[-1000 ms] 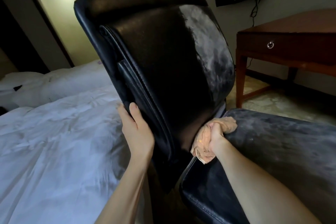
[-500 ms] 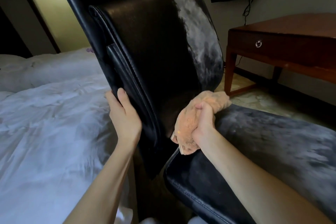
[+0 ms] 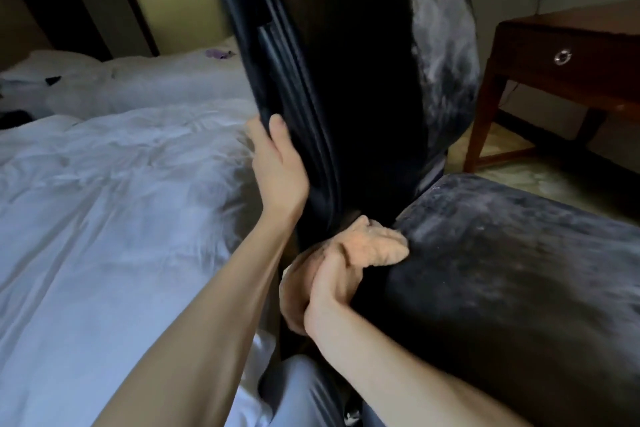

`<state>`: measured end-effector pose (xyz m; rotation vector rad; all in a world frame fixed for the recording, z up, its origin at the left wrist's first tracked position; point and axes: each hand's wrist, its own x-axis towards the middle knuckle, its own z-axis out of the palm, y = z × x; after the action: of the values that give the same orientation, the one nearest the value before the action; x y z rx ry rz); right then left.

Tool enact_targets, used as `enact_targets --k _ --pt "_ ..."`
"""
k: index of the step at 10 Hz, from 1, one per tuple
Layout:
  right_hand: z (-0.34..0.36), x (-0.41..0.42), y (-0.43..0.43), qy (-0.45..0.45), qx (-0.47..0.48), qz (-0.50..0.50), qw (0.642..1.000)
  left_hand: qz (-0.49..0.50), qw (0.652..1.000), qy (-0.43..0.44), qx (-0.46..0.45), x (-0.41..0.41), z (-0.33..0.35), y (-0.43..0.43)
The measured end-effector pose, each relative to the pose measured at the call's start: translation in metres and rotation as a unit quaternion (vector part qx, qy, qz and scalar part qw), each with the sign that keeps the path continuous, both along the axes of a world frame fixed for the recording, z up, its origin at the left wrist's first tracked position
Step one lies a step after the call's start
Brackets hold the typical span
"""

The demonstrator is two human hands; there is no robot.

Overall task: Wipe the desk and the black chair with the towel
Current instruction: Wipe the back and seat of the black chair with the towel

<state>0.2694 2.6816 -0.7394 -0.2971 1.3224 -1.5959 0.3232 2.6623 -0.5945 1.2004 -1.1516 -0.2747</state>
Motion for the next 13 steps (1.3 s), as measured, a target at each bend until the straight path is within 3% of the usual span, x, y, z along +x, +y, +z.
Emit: enact_targets --k 1,3,5,6,7,8,9,10,11,13 --pt "0.049 -0.005 0.029 -0.073 -0.007 -0.015 0.997 -0.018 0.999 -0.046 0.000 0.017 -0.004 0.000" --pt "0.054 -0.029 0.001 -0.044 0.008 0.002 0.999 -0.142 0.984 -0.096 0.052 0.047 -0.027 0.015" --pt "0.054 -0.037 0.038 -0.067 0.050 0.063 0.994 -0.176 0.977 -0.090 0.083 0.057 -0.037 0.024" --pt "0.061 -0.074 0.040 -0.007 -0.004 0.074 0.997 -0.173 0.976 -0.065 0.113 0.054 -0.044 0.028" --pt "0.085 -0.117 0.032 0.105 0.022 0.054 0.993 -0.186 0.974 -0.041 0.125 0.046 -0.057 0.032" --pt "0.097 -0.155 0.018 0.288 0.031 0.121 0.949 -0.170 0.979 -0.027 0.107 0.037 -0.065 0.032" --pt "0.090 -0.167 0.013 0.527 -0.015 0.223 0.820 -0.140 0.985 -0.022 0.096 0.031 -0.069 0.031" --pt "0.064 -0.161 0.007 0.704 0.004 0.344 0.621 -0.124 0.988 -0.016 0.091 0.030 -0.072 0.030" --pt "0.033 -0.146 0.008 0.779 0.054 0.476 0.405 -0.119 0.989 -0.016 0.085 0.031 -0.074 0.031" --pt "0.011 -0.133 0.032 0.778 -0.097 0.451 0.426 -0.100 0.992 -0.027 0.076 0.026 -0.073 0.038"
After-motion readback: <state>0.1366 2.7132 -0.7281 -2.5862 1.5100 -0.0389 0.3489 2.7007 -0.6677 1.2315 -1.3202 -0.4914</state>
